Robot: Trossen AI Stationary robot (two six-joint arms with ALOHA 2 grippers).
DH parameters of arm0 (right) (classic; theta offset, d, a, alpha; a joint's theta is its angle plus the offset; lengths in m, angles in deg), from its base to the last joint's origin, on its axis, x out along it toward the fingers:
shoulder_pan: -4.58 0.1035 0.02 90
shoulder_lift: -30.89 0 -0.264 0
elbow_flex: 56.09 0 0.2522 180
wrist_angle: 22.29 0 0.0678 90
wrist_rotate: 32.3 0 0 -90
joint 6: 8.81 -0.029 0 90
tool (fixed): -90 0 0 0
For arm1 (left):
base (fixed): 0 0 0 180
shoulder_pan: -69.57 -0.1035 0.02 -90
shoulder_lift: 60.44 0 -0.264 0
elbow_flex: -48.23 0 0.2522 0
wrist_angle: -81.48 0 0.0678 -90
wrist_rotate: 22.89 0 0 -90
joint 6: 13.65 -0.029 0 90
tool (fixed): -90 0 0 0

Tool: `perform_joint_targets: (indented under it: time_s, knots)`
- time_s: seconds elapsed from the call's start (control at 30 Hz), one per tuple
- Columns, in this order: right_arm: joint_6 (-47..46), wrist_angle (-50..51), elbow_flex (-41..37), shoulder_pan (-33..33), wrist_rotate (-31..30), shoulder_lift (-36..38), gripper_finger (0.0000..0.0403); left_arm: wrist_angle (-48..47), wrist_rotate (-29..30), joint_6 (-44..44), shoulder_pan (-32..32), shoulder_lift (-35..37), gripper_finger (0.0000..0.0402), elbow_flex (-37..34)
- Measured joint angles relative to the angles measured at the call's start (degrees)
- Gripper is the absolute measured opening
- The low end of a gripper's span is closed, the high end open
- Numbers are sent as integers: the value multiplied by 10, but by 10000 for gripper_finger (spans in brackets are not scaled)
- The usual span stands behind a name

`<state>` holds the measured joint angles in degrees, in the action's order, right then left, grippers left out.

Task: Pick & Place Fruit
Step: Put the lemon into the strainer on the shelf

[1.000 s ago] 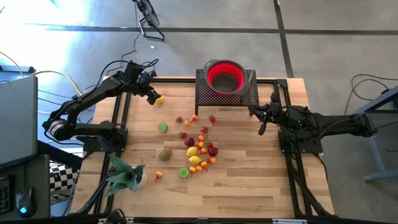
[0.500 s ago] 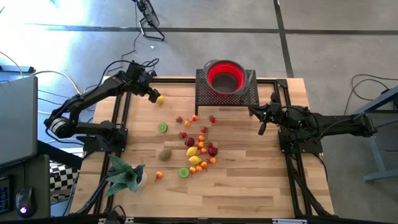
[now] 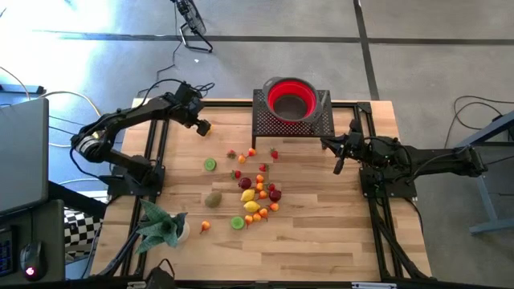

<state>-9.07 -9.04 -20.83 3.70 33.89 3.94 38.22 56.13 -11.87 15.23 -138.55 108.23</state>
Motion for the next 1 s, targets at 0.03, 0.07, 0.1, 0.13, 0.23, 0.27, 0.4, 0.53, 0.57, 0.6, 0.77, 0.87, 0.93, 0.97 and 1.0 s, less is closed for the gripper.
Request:
perform_joint_targets:
  time_s: [0.03,0.07,0.1,0.13,0.23,0.27,0.4,0.53,0.57,0.6,0.77,0.87,0.93,0.97,1.0]
  knots:
    - [0,0,0,0,0,0,3,2,0,0,0,-7,328,0]
    - [0,0,0,0,0,0,3,3,0,0,0,-13,328,0]
    - [0,0,0,0,0,0,3,5,0,0,0,-19,328,0]
    - [0,0,0,0,0,0,3,10,0,0,0,-24,328,0]
    - [0,0,0,0,0,0,3,33,0,0,0,-38,328,0]
    - [0,0,0,0,0,0,3,40,0,0,0,-43,328,0]
    - [0,0,0,0,0,0,3,52,0,0,0,-54,328,0]
    - [0,0,0,0,0,0,3,55,1,-5,0,-55,328,0]
    - [0,0,0,0,0,0,3,56,1,-5,0,-55,328,0]
    - [0,0,0,0,0,0,3,55,1,-5,0,-55,328,0]
    - [0,0,0,0,0,0,3,54,15,-6,0,-55,328,0]
    - [0,1,0,0,0,0,3,54,16,-6,0,-55,328,0]
    - [0,1,0,0,0,0,3,54,15,-6,0,-55,328,0]
    - [0,1,0,0,0,0,3,54,16,-5,0,-55,328,0]
    - [0,1,0,0,0,0,3,54,16,-2,0,-55,328,0]
